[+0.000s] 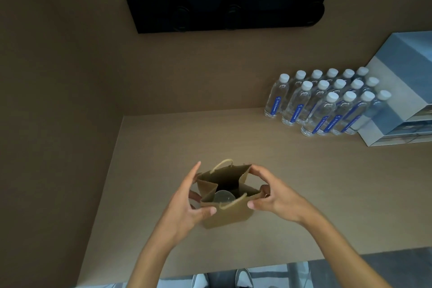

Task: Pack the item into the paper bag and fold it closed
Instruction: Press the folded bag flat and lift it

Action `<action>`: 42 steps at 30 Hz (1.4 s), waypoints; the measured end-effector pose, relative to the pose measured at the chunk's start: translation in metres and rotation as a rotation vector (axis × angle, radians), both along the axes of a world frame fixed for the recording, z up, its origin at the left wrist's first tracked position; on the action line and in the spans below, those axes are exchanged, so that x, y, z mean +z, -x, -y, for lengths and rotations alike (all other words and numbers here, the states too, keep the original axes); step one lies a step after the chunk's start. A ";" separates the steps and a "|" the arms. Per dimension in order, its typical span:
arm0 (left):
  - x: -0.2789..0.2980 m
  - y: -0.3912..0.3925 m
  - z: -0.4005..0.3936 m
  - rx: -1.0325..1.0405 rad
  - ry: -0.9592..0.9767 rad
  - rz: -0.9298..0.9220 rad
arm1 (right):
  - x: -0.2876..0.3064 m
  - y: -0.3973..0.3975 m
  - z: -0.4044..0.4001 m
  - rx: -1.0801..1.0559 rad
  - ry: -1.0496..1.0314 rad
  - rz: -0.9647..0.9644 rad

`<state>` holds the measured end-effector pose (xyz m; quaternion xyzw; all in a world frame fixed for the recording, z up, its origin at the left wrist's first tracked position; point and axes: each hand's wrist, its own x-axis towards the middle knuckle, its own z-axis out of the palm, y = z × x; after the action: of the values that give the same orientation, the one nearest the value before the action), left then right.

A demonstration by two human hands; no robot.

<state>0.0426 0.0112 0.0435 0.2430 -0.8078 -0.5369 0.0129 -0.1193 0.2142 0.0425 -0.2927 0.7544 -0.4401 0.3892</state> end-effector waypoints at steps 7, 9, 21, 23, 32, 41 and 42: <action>-0.022 0.007 0.009 0.096 -0.040 -0.193 | -0.018 -0.006 0.011 -0.220 0.107 -0.010; -0.024 0.011 0.010 0.113 -0.045 -0.223 | -0.023 -0.005 0.014 -0.252 0.129 -0.018; -0.036 0.024 0.008 0.101 0.170 -0.274 | -0.032 -0.010 0.027 -0.448 0.305 0.070; -0.035 0.023 0.007 0.119 0.113 -0.270 | -0.033 -0.011 0.024 -0.464 0.304 0.061; -0.038 0.014 0.001 0.243 -0.209 -0.173 | -0.027 -0.017 0.020 -0.321 0.100 0.046; -0.058 0.017 -0.002 0.180 0.095 -0.055 | -0.047 -0.023 0.018 -0.377 0.020 -0.038; -0.059 0.017 -0.003 0.194 0.061 -0.064 | -0.049 -0.024 0.018 -0.387 0.031 -0.033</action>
<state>0.0252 0.0140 -0.0156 0.3023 -0.7958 -0.5156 0.0978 -0.0955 0.1962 -0.0065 -0.1552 0.7960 -0.5135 0.2805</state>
